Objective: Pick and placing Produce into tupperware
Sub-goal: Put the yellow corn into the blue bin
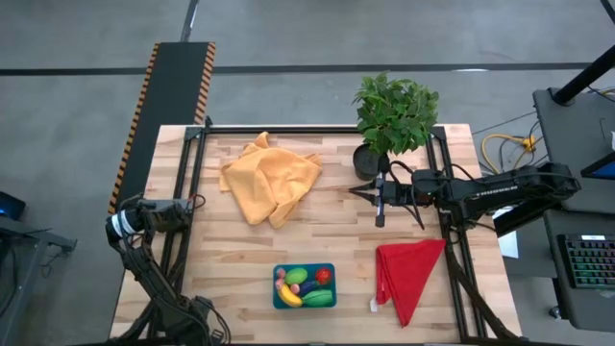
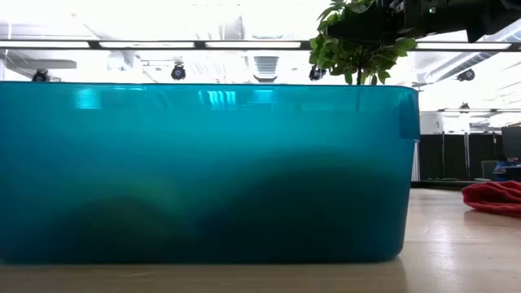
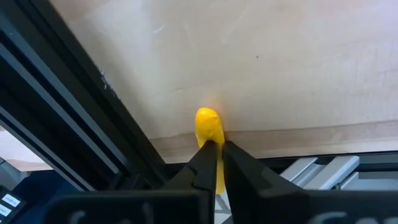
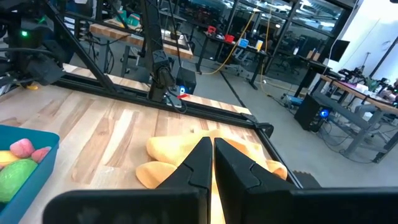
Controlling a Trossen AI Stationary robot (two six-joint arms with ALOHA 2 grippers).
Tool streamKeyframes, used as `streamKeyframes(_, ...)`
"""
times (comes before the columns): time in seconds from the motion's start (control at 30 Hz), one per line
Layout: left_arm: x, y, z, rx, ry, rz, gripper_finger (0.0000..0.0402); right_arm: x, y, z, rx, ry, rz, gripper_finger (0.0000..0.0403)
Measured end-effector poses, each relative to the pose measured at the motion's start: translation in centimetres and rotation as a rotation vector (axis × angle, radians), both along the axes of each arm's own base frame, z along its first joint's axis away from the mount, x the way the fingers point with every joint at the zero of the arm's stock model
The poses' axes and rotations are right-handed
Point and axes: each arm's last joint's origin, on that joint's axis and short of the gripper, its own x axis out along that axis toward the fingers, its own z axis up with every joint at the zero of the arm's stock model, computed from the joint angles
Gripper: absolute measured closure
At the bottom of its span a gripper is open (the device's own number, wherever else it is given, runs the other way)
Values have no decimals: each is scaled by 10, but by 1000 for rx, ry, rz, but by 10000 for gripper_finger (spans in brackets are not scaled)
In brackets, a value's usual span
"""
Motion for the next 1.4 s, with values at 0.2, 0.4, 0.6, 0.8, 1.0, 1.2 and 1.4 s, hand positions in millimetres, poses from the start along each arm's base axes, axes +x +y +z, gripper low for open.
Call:
streamKeyframes(0.2, -1, 0, 0, 0, -5, -9, 399, 0, 0, 0, 0, 0, 0, 394)
streamKeyframes(0.4, -3, 4, -1, 52, -7, -34, 400, 0, 0, 0, 0, 0, 0, 394)
streamKeyframes(0.6, -5, 9, -2, 89, 6, -52, 400, 0, 0, 0, 7, 0, 0, 394)
streamKeyframes(0.8, -6, 13, -3, 145, -17, -55, 400, 0, 0, 0, 7, -1, -1, 394)
streamKeyframes(1.0, -5, 15, -3, 190, -60, -47, 400, 0, 0, 0, 8, -1, -1, 394)
streamKeyframes(1.2, -5, 16, -3, 205, -69, -47, 400, 0, 0, 0, 8, -1, 0, 394)
streamKeyframes(1.4, -5, 17, -3, 211, -75, -52, 401, 0, 0, 0, 8, -1, -1, 394)
